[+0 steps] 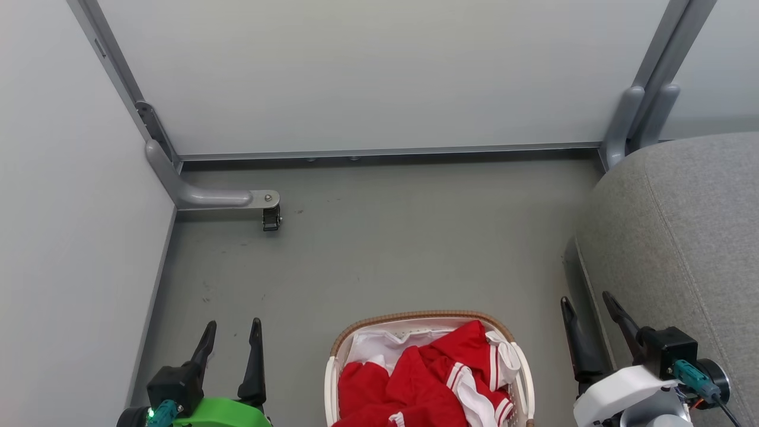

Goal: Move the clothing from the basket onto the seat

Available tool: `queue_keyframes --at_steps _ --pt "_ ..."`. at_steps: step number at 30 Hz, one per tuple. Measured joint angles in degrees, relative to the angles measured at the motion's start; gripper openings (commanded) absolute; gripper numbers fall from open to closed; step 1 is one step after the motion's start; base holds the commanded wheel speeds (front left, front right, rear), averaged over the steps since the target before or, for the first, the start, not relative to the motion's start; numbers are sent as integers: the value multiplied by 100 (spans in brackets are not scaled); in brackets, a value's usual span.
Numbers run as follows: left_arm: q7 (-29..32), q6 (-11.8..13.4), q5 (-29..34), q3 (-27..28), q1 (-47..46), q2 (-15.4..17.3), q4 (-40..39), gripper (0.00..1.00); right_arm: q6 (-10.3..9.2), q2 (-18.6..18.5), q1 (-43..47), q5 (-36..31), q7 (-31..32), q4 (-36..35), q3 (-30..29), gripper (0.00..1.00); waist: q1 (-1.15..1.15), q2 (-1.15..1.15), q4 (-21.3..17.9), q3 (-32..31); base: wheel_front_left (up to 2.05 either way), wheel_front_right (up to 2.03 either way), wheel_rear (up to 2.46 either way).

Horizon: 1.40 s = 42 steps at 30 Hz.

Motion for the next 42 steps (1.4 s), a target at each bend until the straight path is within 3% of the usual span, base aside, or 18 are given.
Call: queue_keyframes --at_steps 21,34,42 --pt "-1 0 93 -165 -85 3 -87 100 0 0 -60 -21 0 -112 -57 100 0 0 -10 227 0 0 0" --pt "-1 -108 636 -766 -1485 5 304 100 2 -4 -829 -111 0 -452 -615 100 0 0 -100 1287 0 0 0" --pt "-1 -118 692 -1705 -2443 2 1226 100 2 -8 -1378 -75 0 -634 -834 100 0 0 -260 2222 0 0 0"
